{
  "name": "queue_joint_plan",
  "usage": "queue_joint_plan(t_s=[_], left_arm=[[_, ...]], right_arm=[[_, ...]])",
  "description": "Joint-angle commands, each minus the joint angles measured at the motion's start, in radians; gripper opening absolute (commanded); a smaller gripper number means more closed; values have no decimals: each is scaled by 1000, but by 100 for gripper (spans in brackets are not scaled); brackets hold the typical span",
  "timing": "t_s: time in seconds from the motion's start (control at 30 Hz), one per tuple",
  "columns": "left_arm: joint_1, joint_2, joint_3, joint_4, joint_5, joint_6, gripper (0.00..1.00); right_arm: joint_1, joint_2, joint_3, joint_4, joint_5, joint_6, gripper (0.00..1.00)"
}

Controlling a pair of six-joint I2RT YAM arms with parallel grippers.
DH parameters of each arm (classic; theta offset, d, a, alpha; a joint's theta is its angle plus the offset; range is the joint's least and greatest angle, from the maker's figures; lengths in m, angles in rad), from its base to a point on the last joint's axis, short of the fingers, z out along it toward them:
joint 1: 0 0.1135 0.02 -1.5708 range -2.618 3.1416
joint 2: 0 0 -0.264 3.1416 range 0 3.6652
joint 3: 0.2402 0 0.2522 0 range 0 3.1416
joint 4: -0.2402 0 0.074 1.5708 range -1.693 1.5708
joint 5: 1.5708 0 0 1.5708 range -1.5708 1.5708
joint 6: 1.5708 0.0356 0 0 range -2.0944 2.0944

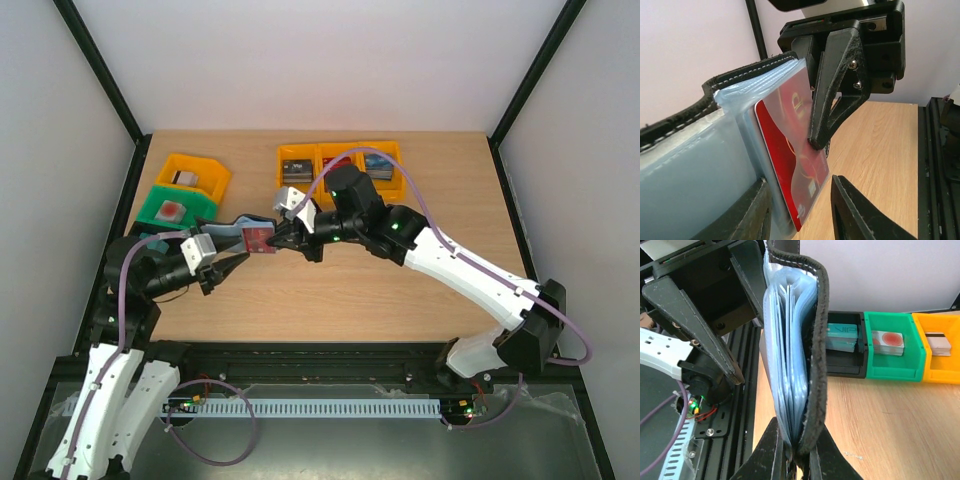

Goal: Take the credit cards out of the card holder

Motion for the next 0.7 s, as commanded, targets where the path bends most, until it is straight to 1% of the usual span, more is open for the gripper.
queue_joint_plan(t_s=[0.0, 0.17, 0.3, 0.57, 0.67], left_arm=[[-67, 12, -5, 31, 222, 22, 33], [-66, -23, 16, -17, 223, 84, 33], [-63, -37, 14, -8, 216, 70, 33], [-60, -41, 13, -7, 196, 50, 33], [-52, -51, 10, 19, 125, 5, 33]], right_arm=[[87, -6, -31, 315, 30, 42, 1], [46, -6, -39, 356, 101, 123, 2], [7, 3, -39, 352, 110, 170, 2], [-16, -8, -47, 328, 137, 175, 2], [-40, -11, -48, 319, 143, 186, 2]])
